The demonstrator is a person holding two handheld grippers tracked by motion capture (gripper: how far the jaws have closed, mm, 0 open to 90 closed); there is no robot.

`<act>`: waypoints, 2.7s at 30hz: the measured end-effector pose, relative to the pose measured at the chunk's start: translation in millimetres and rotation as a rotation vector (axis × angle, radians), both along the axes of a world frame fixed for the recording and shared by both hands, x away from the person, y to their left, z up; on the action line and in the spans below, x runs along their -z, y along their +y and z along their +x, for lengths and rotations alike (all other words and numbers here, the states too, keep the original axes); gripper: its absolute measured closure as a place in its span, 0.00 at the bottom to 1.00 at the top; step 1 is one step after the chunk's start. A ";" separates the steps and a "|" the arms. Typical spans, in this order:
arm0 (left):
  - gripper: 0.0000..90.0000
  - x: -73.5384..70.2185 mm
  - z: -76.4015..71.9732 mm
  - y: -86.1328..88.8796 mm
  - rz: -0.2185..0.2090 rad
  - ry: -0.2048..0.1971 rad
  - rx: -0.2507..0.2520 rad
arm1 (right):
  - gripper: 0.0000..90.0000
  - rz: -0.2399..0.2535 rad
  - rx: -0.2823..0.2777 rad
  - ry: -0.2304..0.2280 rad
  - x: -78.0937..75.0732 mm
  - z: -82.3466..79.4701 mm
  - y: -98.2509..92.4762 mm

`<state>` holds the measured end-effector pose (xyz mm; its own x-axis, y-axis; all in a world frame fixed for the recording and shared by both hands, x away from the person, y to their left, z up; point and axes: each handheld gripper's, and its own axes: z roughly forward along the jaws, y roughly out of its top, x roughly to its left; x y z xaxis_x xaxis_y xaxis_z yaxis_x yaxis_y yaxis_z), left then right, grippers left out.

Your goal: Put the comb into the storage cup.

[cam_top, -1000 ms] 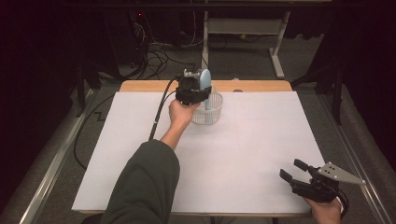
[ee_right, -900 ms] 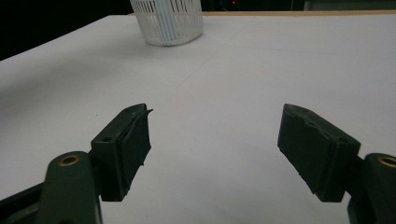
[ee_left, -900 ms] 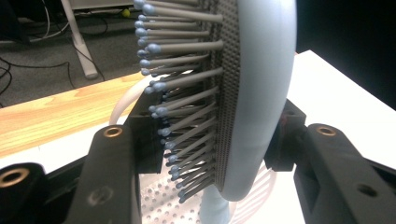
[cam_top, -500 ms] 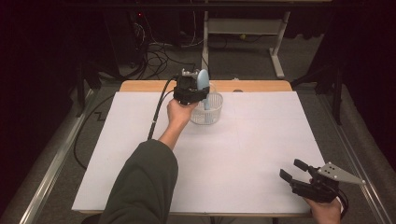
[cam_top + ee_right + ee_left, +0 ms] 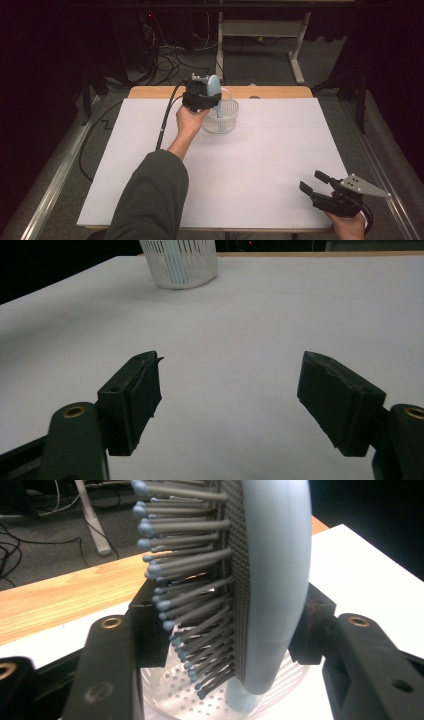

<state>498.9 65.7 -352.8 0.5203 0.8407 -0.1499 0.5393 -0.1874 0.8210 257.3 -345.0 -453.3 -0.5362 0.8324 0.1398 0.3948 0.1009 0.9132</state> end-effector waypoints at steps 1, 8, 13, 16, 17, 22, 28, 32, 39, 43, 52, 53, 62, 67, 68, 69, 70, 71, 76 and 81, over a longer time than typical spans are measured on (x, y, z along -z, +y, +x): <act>0.48 -0.1 0.1 0.5 0.000 0.001 0.000 | 0.28 0.001 0.000 0.001 0.0 0.0 0.1; 0.44 -1.1 0.4 3.7 0.003 0.001 -0.013 | 0.28 0.001 0.000 0.000 0.0 0.1 0.1; 0.38 -1.4 1.7 7.7 0.001 0.007 -0.013 | 0.28 0.000 0.001 0.002 0.0 -0.1 0.2; 0.38 -1.3 2.5 10.9 0.003 0.012 -0.019 | 0.28 0.001 -0.002 0.004 0.0 0.0 0.2; 0.36 -1.2 3.0 11.8 0.000 0.016 -0.017 | 0.29 0.001 -0.002 0.004 0.0 0.0 0.2; 0.32 0.3 4.7 16.6 0.005 0.034 -0.022 | 0.29 -0.001 0.001 0.005 0.0 0.0 0.6; 0.28 2.2 5.8 20.4 0.012 0.047 -0.026 | 0.29 0.002 0.001 0.005 0.2 0.2 0.3; 0.26 4.5 6.4 21.9 0.008 0.055 -0.033 | 0.28 0.002 0.000 0.004 0.2 0.1 0.4; 0.23 15.5 7.9 31.7 -0.019 0.077 -0.044 | 0.29 0.002 0.000 0.004 0.2 0.1 0.4; 0.21 17.6 7.4 35.1 -0.025 0.081 -0.044 | 0.29 0.001 0.002 0.005 0.2 0.3 0.6; 0.20 25.8 3.7 39.6 -0.028 0.094 -0.054 | 0.29 0.001 0.006 0.007 0.2 0.0 0.7; 0.20 25.4 3.2 39.3 -0.026 0.092 -0.054 | 0.28 0.000 0.006 0.007 0.2 0.1 0.8; 0.20 24.6 -2.3 41.0 -0.034 0.085 -0.047 | 0.29 -0.003 0.002 0.002 0.1 0.2 0.9; 0.20 25.1 -6.1 44.1 -0.036 0.083 -0.044 | 0.29 -0.003 0.001 0.003 0.1 0.2 0.9; 0.20 25.0 -6.7 44.9 -0.038 0.085 -0.042 | 0.29 -0.004 0.000 0.003 0.1 0.3 1.0; 0.20 24.9 -7.3 45.6 -0.037 0.084 -0.041 | 0.29 -0.004 0.002 0.002 0.1 0.3 1.1; 0.20 24.7 -8.0 46.3 -0.036 0.084 -0.039 | 0.29 -0.005 0.002 0.001 0.1 0.3 1.2; 0.20 24.3 -8.7 46.8 -0.033 0.083 -0.038 | 0.29 -0.005 0.002 0.001 0.1 0.2 1.2; 0.20 19.6 -12.5 49.0 -0.034 0.069 -0.033 | 0.29 -0.007 0.004 0.000 -0.1 0.0 1.4; 0.20 16.2 -15.5 51.8 -0.027 0.064 -0.033 | 0.28 -0.008 0.006 -0.002 -0.2 -0.2 1.4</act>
